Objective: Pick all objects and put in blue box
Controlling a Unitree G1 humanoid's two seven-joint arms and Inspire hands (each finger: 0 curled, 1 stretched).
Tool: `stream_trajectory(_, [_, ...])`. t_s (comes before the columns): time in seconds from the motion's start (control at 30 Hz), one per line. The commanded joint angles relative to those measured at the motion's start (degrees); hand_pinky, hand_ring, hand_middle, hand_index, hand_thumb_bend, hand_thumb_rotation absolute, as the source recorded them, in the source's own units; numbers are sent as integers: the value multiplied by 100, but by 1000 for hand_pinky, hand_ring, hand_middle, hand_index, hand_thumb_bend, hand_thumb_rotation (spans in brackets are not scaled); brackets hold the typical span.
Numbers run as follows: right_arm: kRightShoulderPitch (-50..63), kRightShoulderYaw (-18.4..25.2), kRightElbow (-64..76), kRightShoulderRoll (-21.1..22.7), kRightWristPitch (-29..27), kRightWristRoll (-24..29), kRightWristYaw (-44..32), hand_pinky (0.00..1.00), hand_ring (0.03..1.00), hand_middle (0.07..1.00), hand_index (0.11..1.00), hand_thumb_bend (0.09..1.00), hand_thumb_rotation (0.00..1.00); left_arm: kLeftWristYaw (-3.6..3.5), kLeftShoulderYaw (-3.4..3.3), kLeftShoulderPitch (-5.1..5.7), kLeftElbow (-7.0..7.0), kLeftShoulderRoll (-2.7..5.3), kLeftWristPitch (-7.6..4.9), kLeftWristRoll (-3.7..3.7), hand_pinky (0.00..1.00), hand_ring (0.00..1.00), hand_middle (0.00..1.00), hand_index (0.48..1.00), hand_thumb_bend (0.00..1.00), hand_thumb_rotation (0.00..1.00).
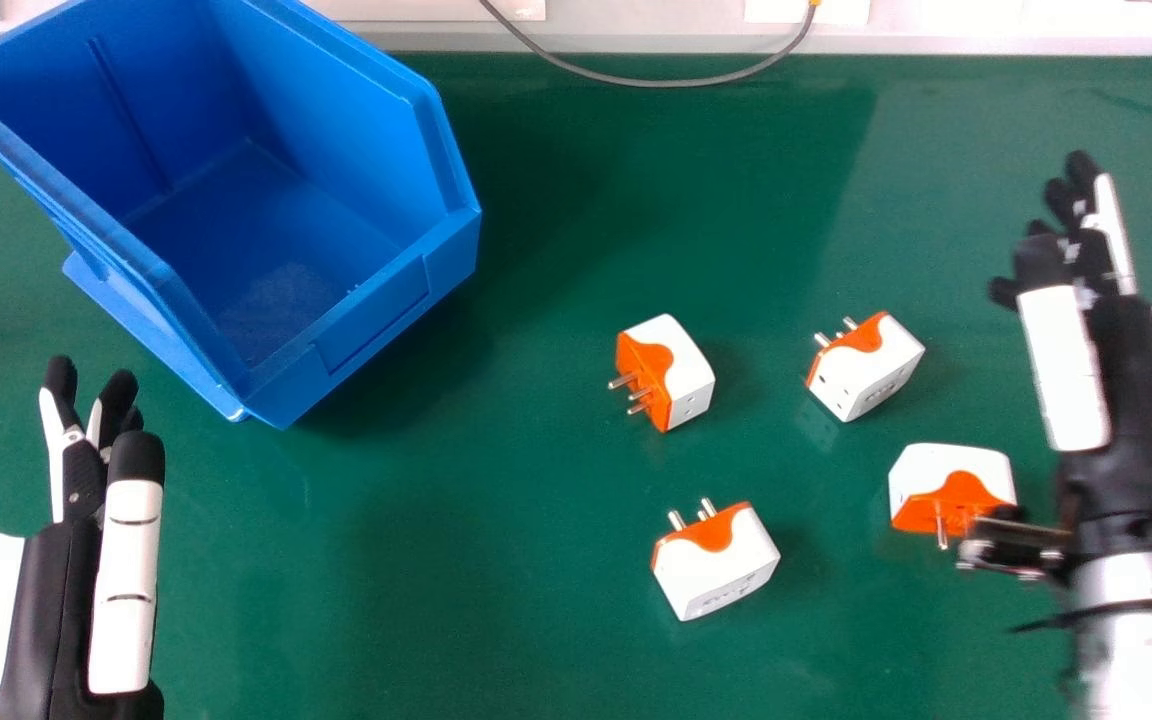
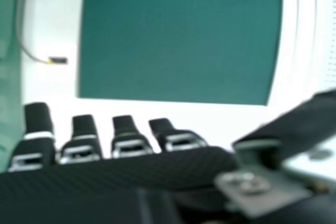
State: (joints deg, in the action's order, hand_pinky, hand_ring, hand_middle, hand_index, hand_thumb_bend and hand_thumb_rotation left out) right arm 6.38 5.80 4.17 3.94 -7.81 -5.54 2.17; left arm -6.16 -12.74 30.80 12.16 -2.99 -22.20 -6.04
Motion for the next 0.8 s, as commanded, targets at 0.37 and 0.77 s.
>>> stream_trajectory(0.37, [76, 89, -143, 589, -533, -374, 49, 882, 979, 988, 989, 606, 1000, 5, -71, -58, -114, -66, -196, 5, 1000, 1000, 1000, 1000, 617, 963])
stream_trajectory(0.77, [494, -111, 439, 988, -593, -1995, 549, 881, 969, 983, 993, 609, 942, -26, -112, -61, -178, -102, -238, 45, 1000, 1000, 1000, 1000, 612, 968])
